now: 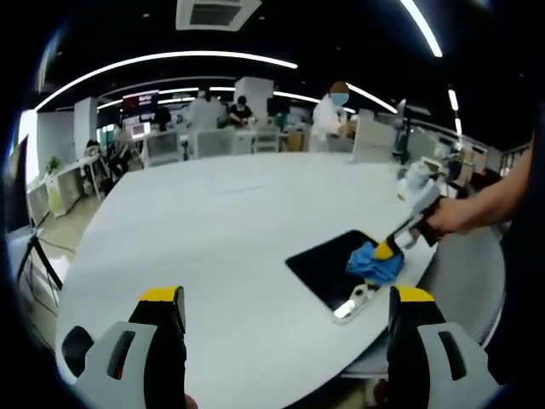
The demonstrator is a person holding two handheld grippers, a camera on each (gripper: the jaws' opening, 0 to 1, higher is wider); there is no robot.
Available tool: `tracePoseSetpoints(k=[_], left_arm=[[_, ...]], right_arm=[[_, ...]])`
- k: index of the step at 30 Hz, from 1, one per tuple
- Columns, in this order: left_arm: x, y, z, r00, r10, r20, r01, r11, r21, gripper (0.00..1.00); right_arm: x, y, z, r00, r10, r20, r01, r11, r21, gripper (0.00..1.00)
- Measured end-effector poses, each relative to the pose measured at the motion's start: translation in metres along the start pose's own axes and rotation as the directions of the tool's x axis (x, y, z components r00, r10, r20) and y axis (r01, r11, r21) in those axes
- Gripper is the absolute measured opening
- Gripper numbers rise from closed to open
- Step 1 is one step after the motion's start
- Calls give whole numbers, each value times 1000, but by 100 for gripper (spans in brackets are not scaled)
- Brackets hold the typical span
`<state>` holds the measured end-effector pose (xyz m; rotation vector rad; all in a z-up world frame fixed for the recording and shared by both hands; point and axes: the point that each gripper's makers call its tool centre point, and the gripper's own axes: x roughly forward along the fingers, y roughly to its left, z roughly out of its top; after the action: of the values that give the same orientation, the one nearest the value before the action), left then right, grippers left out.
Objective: Wipe the mirror surface with the cleaning cloth until all visible marks leave the cleaned area.
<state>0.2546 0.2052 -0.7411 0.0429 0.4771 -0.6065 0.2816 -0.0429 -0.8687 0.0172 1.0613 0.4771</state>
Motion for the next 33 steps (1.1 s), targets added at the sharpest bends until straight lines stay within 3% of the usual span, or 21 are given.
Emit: tracePoseSetpoints(k=[8,20,33], left_arm=[[0,1,0,1000,0,-5,0,1000,5,100],[3,-2,5,1000,-7,-6,7,1000,18,100],[1,-1,2,1000,4,-15,-4,1000,15,100]], right_arm=[[-13,12,-28,999,38,-30,-37,999,28,0],[-15,12,-31,996,72,-53,-70,997,37,0],[-31,-27,-40,998,40,-58,-36,996,79,0]])
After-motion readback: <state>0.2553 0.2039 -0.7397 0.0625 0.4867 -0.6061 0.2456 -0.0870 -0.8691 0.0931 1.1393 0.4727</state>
